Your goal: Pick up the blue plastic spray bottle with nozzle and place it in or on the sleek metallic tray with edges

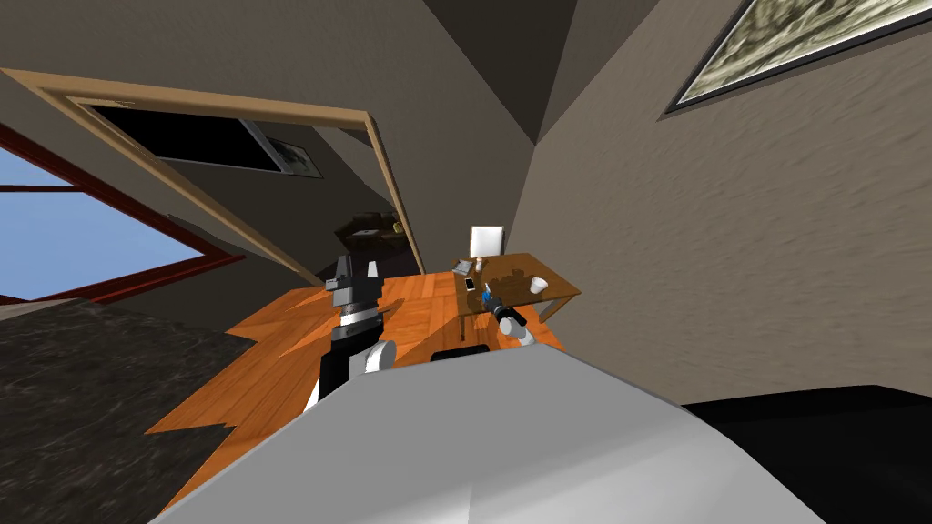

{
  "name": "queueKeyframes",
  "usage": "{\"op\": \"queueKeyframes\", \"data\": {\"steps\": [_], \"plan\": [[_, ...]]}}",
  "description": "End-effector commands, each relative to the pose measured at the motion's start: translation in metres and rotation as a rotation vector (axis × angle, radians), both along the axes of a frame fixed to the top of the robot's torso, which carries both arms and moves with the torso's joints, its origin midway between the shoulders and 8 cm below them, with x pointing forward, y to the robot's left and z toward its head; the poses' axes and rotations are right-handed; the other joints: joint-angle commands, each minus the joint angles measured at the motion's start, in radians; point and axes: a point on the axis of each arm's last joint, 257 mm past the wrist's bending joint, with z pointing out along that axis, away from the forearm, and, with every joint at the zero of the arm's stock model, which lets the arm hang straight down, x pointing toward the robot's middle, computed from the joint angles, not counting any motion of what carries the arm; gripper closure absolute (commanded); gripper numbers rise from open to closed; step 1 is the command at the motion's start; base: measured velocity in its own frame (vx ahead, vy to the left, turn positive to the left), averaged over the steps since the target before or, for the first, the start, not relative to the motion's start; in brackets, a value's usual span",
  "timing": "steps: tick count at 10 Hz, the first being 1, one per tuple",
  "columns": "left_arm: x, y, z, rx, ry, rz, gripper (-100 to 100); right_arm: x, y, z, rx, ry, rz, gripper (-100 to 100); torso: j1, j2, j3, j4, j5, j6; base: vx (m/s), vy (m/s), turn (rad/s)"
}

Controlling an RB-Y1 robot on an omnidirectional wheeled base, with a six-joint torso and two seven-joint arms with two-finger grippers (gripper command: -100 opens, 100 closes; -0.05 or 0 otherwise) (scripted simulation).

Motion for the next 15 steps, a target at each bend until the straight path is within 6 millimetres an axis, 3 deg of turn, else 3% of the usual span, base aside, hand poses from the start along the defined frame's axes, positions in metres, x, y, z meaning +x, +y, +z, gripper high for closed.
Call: {"op": "queueKeyframes", "data": {"steps": [1, 4, 8, 15], "plan": [[0.0, 0.0, 0.0, 0.0, 0.0, 0.0, 0, 0.005, -0.004, 0.004, -0.014, 0.01, 0.025, 100, 0.0, 0.0, 0.0, 0.0, 0.0, 0.0, -0.016, 0.214, 0.084], [0.0, 0.0, 0.0, 0.0, 0.0, 0.0, 0, 0.016, -0.012, 0.013, -0.03, 0.024, 0.059, 100, 0.005, -0.004, -0.002, -0.001, 0.001, -0.001, 0.02, 0.245, 0.069], [0.0, 0.0, 0.0, 0.0, 0.0, 0.0, 0, 0.033, -0.027, 0.031, -0.038, 0.042, 0.088, 100, 0.003, -0.011, -0.007, -0.003, 0.001, -0.001, 0.111, 0.232, 0.04], [0.0, 0.0, 0.0, 0.0, 0.0, 0.0, 0, 0.043, -0.046, 0.047, -0.029, 0.081, 0.109, 100, -0.007, -0.009, -0.006, -0.003, -0.002, 0.002, 0.087, 0.127, -0.049]]}}
